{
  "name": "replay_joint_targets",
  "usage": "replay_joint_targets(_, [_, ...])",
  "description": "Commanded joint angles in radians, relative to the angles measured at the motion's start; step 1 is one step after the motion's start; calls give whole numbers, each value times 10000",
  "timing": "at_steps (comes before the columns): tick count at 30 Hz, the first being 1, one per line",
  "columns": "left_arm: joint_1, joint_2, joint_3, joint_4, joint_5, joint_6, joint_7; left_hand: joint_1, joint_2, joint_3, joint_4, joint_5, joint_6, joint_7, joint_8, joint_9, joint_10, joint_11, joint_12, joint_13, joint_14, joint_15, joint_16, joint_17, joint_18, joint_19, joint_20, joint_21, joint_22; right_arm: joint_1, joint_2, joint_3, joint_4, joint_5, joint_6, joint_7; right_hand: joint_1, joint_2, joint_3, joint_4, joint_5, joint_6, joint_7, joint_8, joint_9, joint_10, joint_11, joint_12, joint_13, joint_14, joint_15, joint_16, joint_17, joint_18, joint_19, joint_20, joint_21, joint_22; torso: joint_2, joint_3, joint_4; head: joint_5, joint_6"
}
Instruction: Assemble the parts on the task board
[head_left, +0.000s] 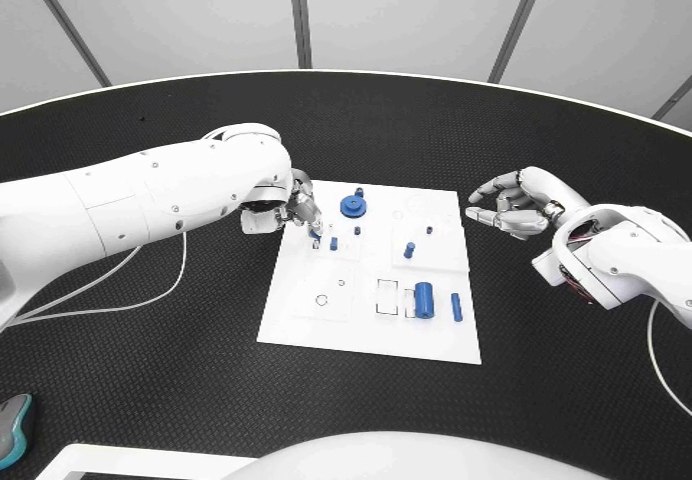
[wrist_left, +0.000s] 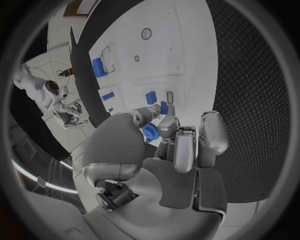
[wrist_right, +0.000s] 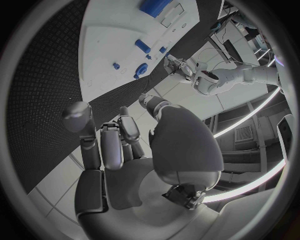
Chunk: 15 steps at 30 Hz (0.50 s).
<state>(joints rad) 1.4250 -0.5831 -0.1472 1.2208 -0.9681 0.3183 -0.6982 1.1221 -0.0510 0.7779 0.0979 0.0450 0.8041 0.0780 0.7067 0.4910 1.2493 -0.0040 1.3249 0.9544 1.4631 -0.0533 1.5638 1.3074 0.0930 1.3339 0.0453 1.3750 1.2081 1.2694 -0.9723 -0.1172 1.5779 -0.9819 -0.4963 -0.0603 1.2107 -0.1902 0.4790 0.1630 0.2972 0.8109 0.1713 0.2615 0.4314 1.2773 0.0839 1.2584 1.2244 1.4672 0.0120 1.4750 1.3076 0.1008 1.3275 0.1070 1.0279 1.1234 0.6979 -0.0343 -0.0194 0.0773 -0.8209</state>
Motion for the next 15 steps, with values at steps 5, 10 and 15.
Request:
replay_joint_targets(5, [-50,6,-12,71,-28,-13,-207,-1,52,-28,34,48,62,-151,1337,2561,119,-27,85,49,1050,-82,40,2557,-112,57,-20,35,0,0,4,0,-10,0,1,9,-3,-8,-12,39,50,-68,-20,67,-13,25,-25,21,2,597,-91,-57,867,166,39,-26,-62,-14,4,1,-7,-2,-22])
replay_joint_targets(10, [-76,14,-18,55,-63,19,-257,-5,52,-30,38,48,64,-152,1341,2565,126,-28,90,59,1053,-83,43,2565,-113,61,-21,37,4,0,6,0,-14,0,6,11,-3,-8,-12,39,50,-68,-20,67,-13,25,-25,21,2,597,-91,-57,867,166,39,-26,-62,-14,-2,8,-9,4,-34])
replay_joint_targets(15, [-108,22,-26,27,-220,-47,-263,-27,50,-45,68,47,86,-163,1369,2594,158,-37,110,105,1059,-91,50,2584,-119,83,-28,53,33,0,4,0,-16,0,9,12,-3,-8,-12,39,50,-68,-20,67,-13,25,-25,21,2,597,-91,-57,867,166,39,-26,-62,-14,2,7,-4,-4,-40])
